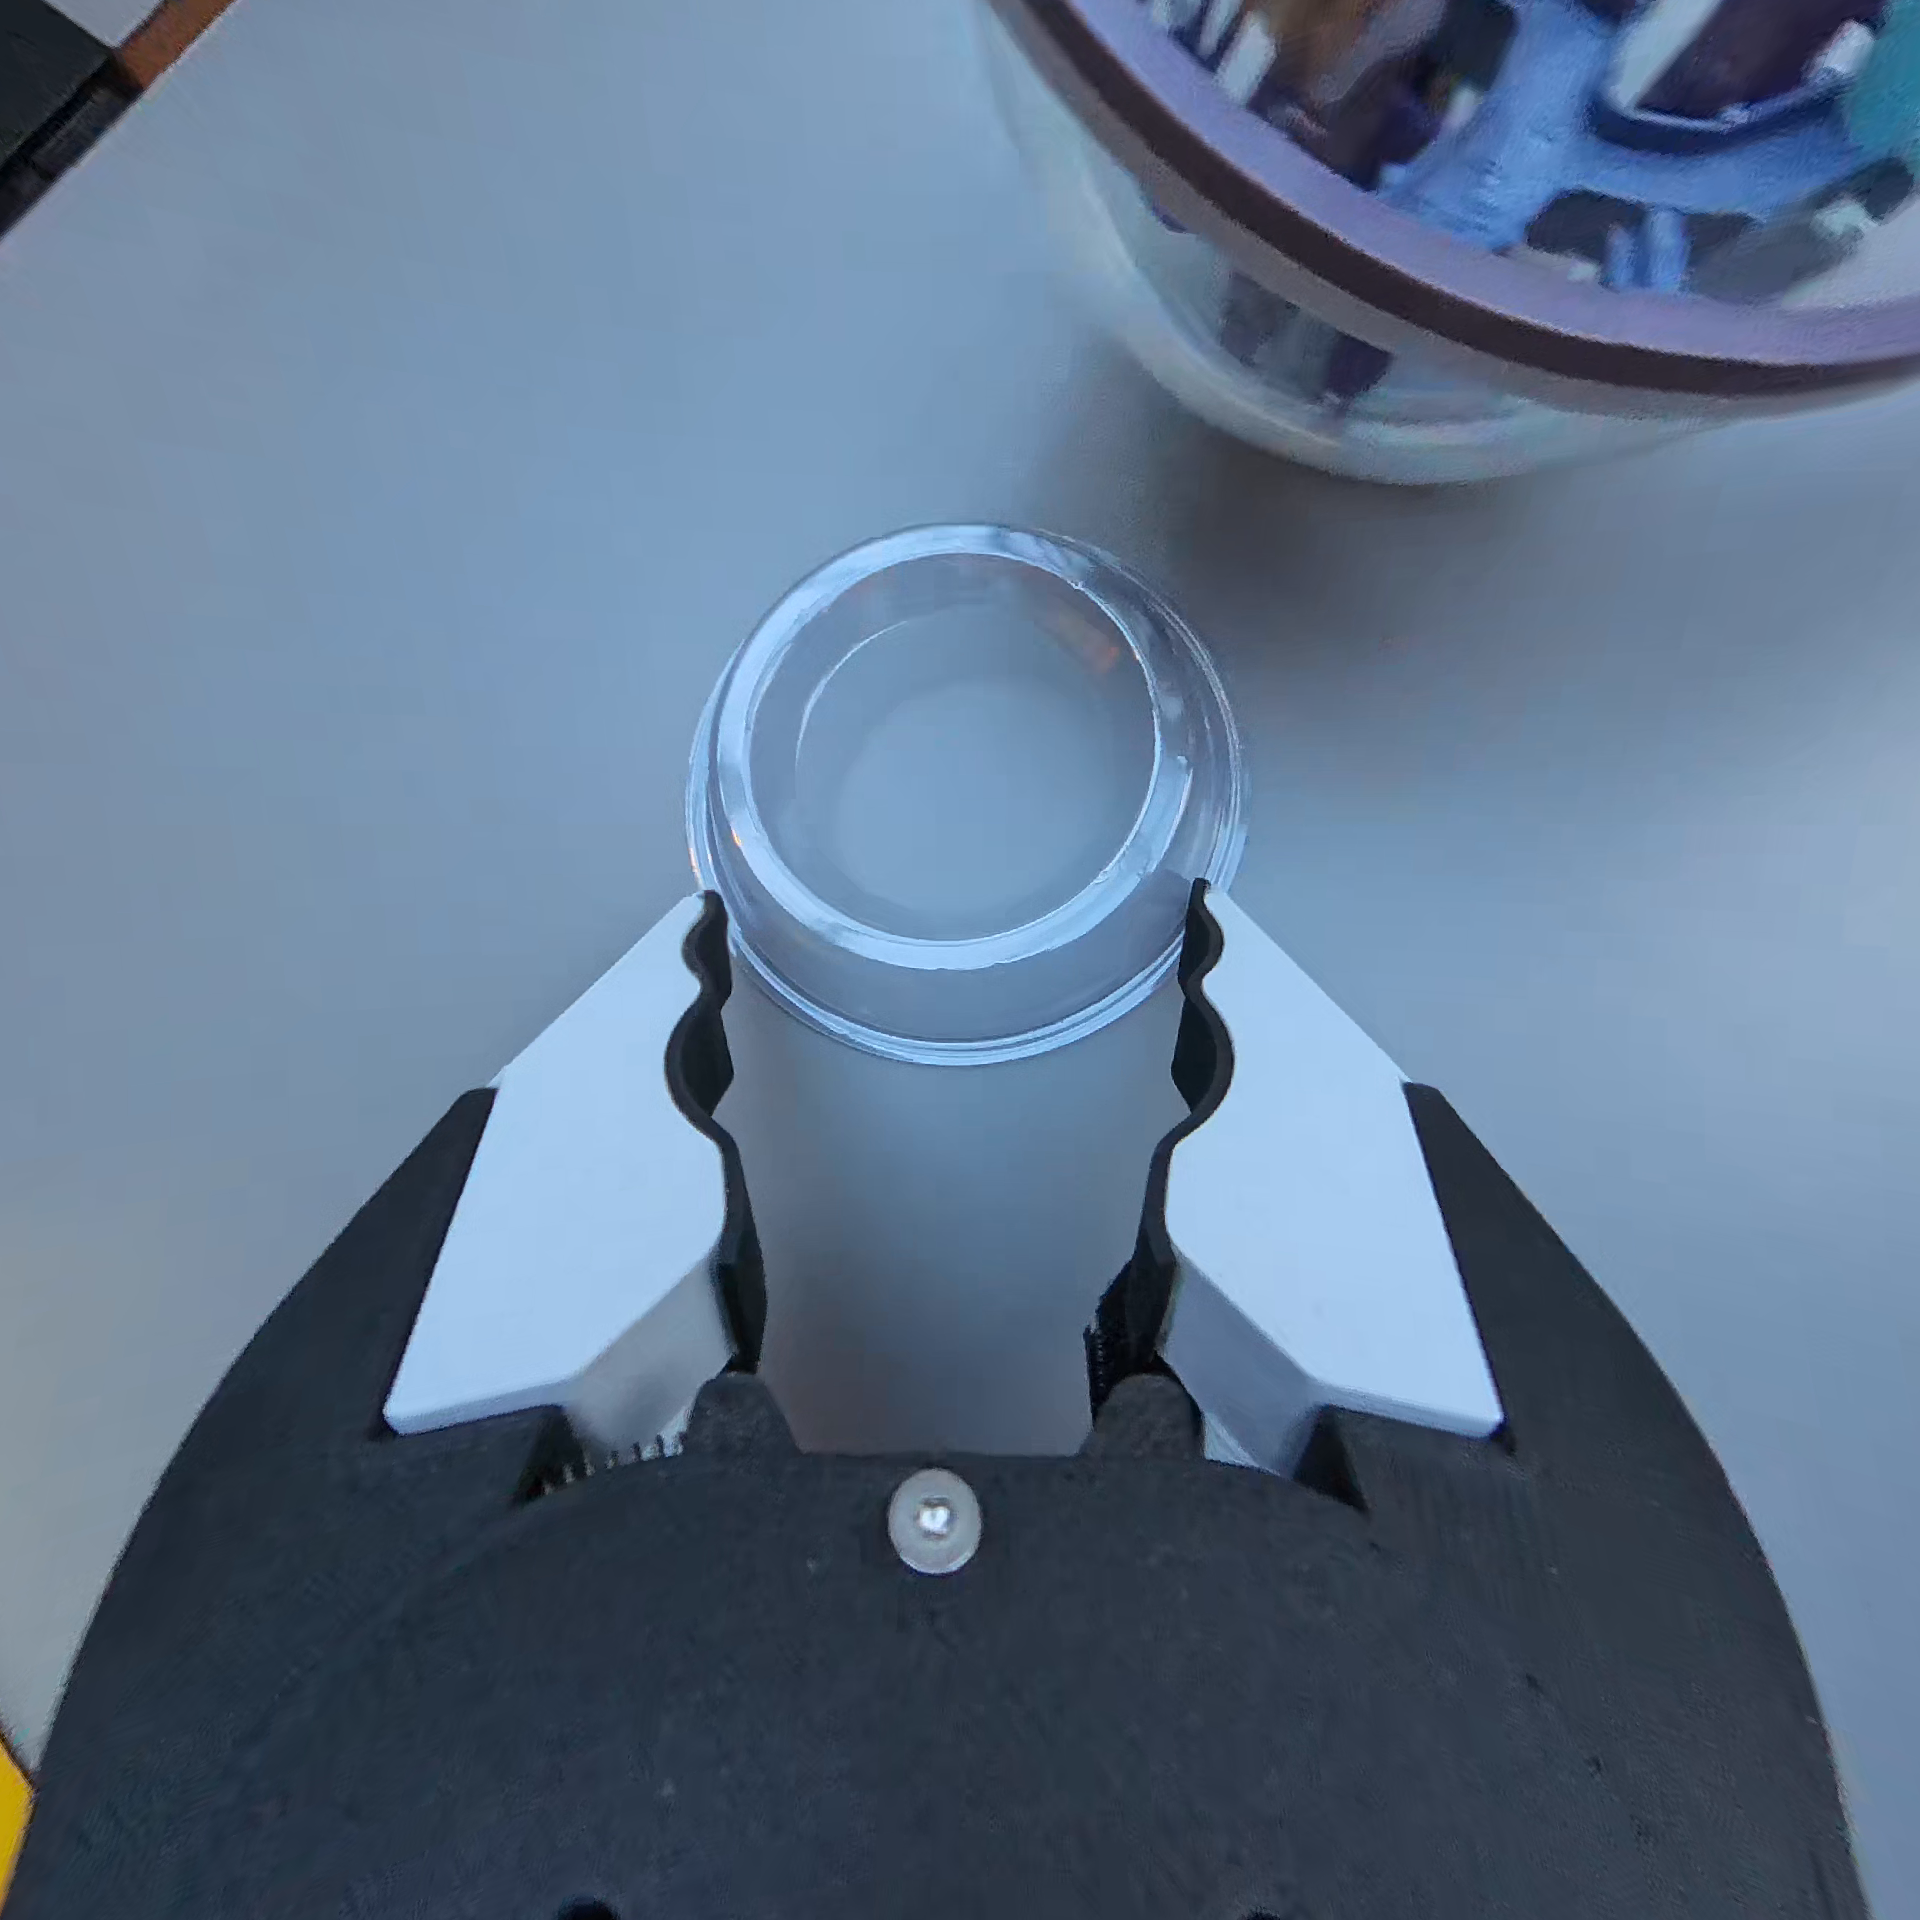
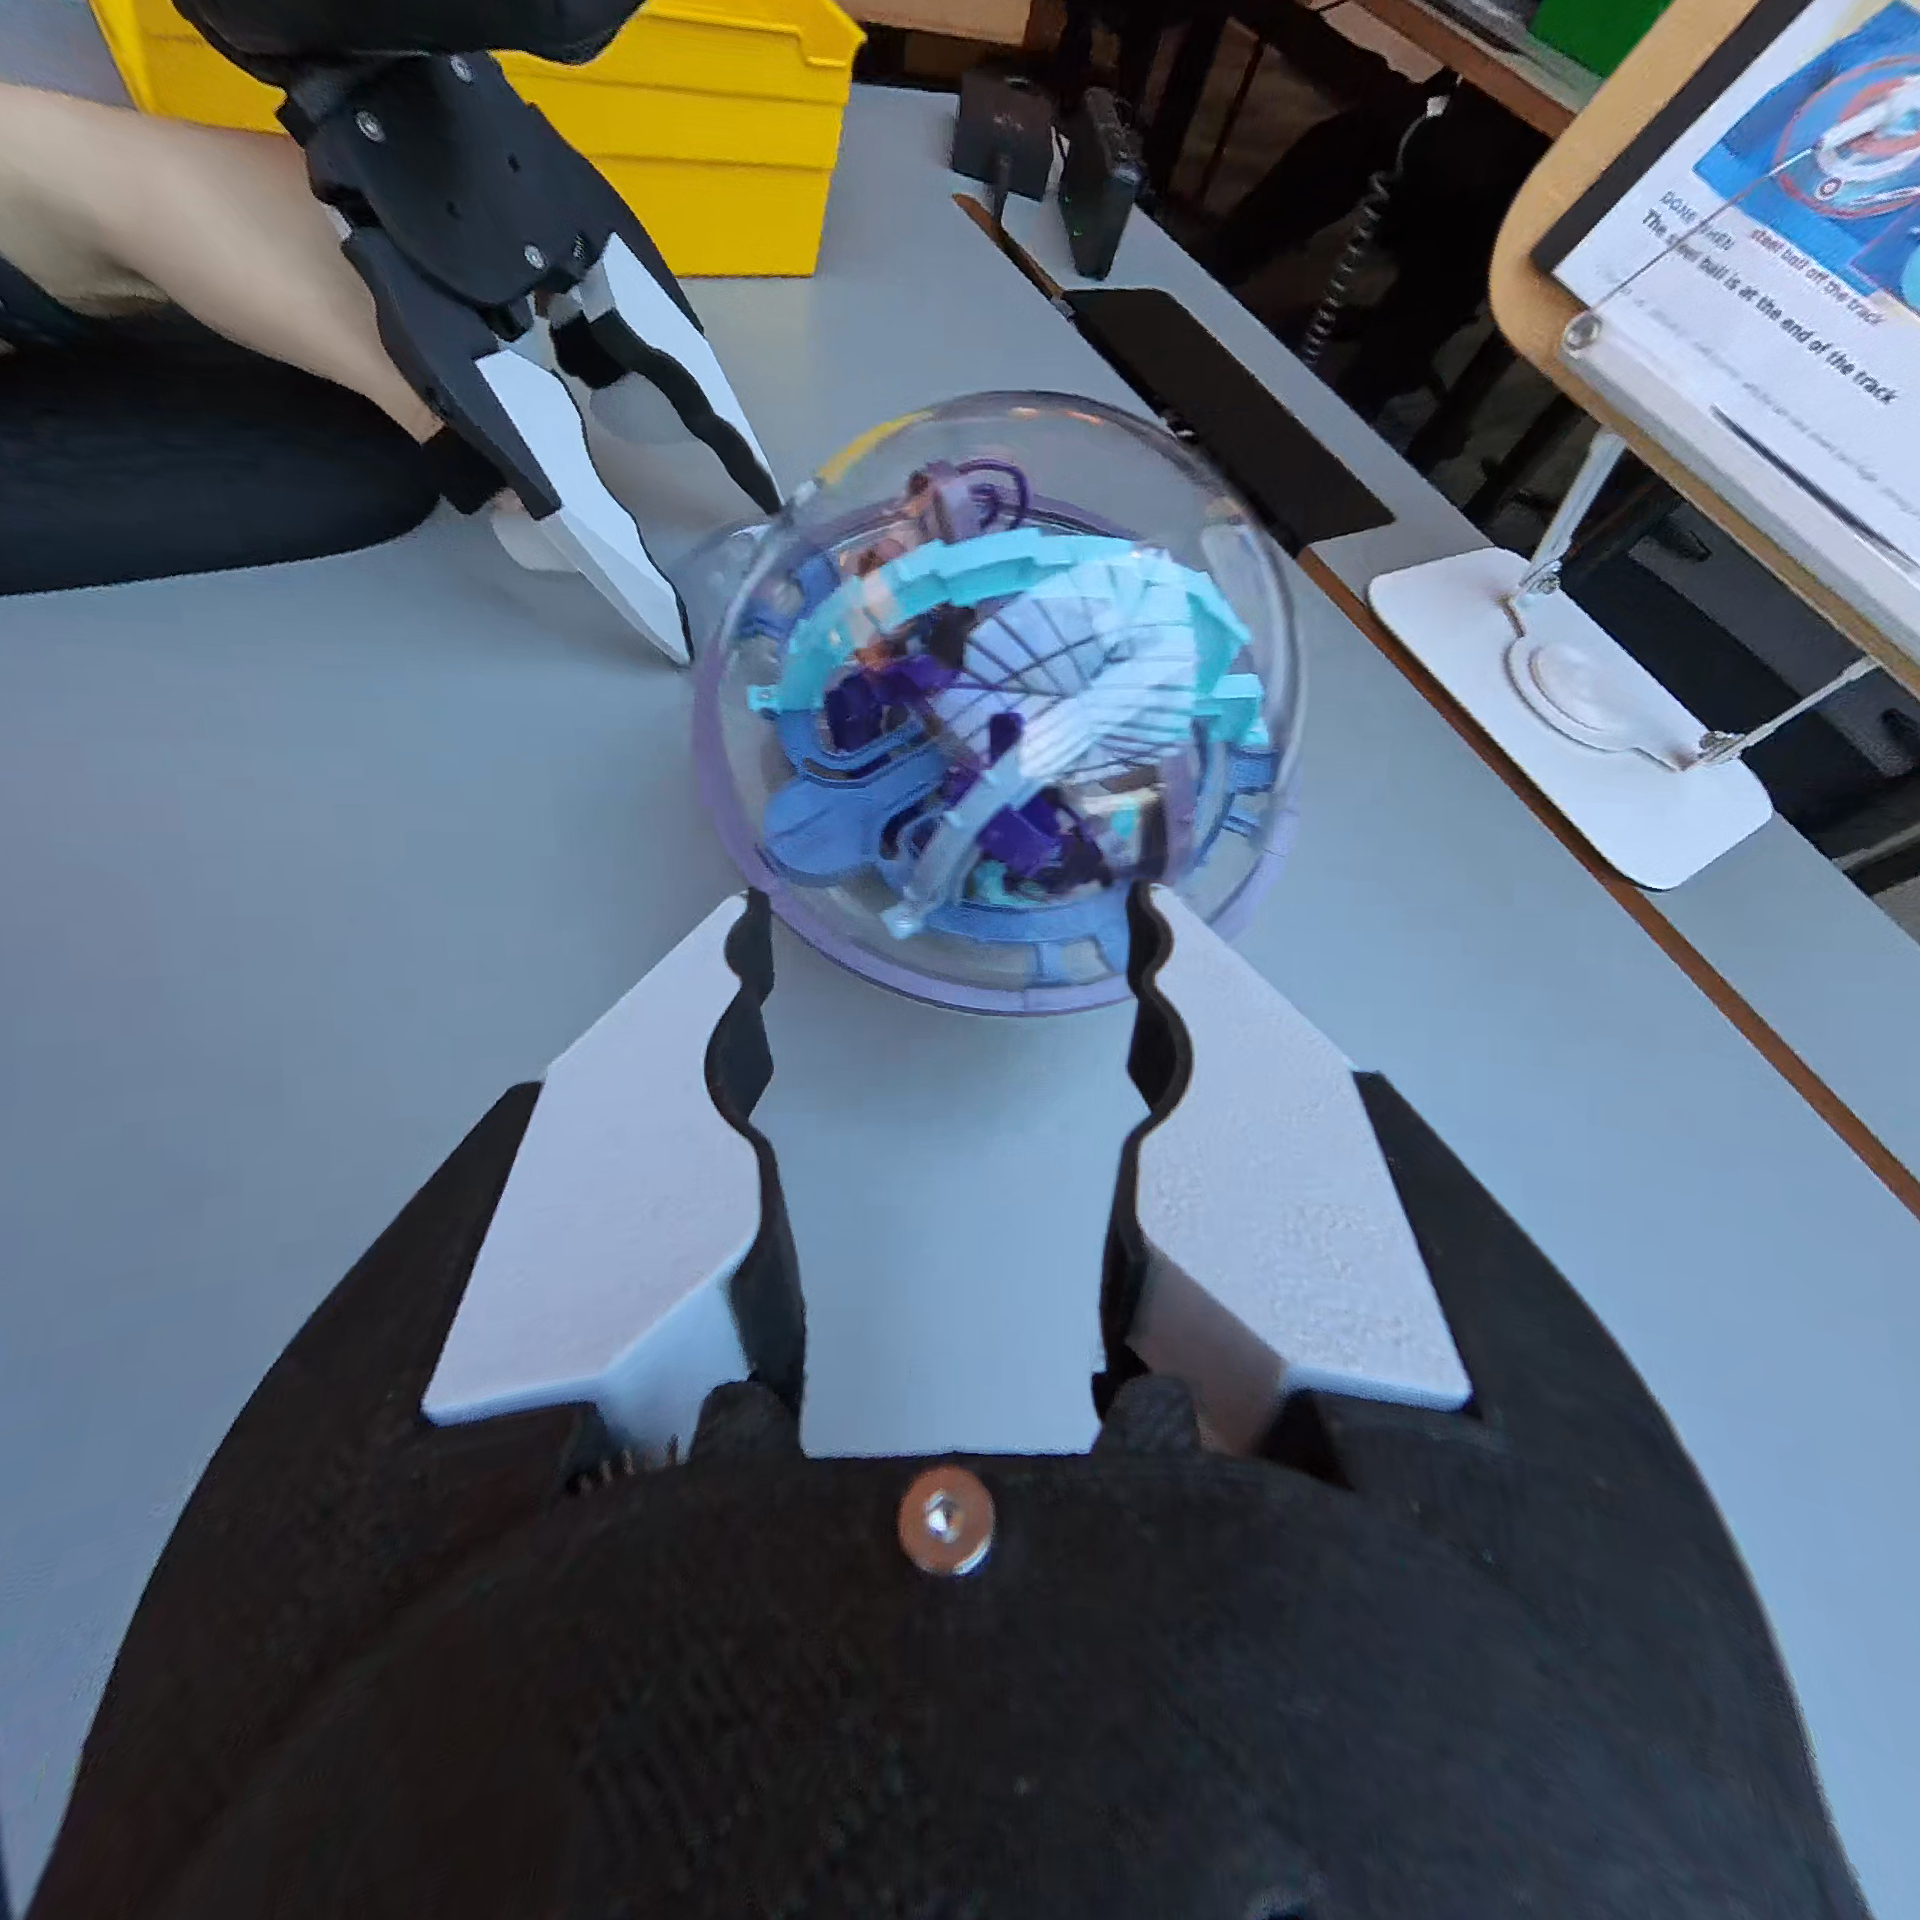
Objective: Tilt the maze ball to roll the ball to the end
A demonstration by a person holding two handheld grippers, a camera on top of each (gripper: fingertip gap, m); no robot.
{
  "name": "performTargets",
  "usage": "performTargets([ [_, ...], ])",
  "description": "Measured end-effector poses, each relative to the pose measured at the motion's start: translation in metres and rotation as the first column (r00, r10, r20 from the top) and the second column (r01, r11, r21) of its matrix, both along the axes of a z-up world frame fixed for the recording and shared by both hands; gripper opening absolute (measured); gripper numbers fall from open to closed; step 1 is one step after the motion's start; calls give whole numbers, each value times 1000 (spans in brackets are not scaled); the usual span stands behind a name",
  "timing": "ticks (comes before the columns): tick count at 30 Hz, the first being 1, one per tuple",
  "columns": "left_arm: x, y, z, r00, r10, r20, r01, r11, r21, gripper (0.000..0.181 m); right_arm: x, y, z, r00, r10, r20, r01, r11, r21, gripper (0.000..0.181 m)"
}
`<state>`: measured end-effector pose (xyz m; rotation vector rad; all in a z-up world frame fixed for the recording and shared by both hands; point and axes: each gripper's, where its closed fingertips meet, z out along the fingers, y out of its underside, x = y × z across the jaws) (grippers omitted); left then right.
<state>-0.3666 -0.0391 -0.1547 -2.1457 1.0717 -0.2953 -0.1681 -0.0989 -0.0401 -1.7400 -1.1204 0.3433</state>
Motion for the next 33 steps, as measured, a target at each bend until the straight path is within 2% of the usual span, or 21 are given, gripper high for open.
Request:
performTargets([
  [1,-1,4,2,1000,8,17,-8,1000,-3,88,5,6,1,1000,20,-14,-20,1000,-1,79],
  [3,-1,5,11,995,5,95,-4,1000,-11,91,8,14,-3,993,109,-47,-109,994,0,107],
  [7,12,-8,54,954,-123,272,104,991,86,105,18,41,-37,984,175,-18,-175,984,-30,136],
  [11,46,-24,74,912,-292,288,257,954,153,118,9,50,-58,964,259,-61,-264,960,-88,139],
  [14,70,-24,73,892,-379,248,340,922,186,117,4,56,-68,951,299,-75,-306,945,-114,139],
  [18,84,-15,63,882,-427,202,392,900,188,115,-2,59,-73,941,335,-35,-337,935,-113,136],
  [23,90,-13,55,870,-457,183,424,885,192,108,-12,60,-68,931,364,-23,-365,927,-83,126],
  [26,91,-8,51,887,-444,127,414,886,210,112,-13,63,-66,933,359,-11,-359,930,-78,127],
  [33,89,-6,48,900,-420,118,386,893,233,111,-16,63,-62,934,358,-10,-357,931,-79,128],
])
